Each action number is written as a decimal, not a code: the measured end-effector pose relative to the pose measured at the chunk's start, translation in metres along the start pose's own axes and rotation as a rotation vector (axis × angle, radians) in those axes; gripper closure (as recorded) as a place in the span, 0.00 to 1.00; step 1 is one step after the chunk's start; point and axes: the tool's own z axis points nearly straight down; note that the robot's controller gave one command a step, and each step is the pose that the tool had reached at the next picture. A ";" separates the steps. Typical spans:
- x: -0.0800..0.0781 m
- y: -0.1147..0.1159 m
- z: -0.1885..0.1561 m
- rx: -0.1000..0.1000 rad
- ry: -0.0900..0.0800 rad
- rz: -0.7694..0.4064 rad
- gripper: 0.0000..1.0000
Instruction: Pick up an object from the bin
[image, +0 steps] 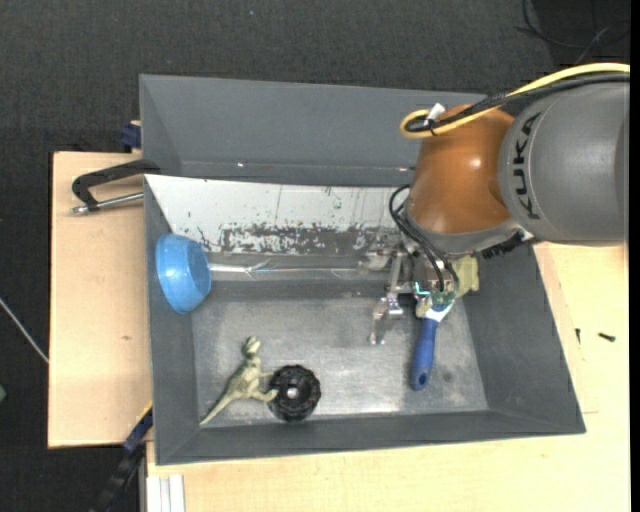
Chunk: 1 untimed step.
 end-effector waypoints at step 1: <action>0.015 -0.061 0.055 0.000 -0.006 0.059 0.00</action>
Offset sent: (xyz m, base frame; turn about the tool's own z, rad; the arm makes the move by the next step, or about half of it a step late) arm -0.0148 -0.0576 -0.0536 0.0526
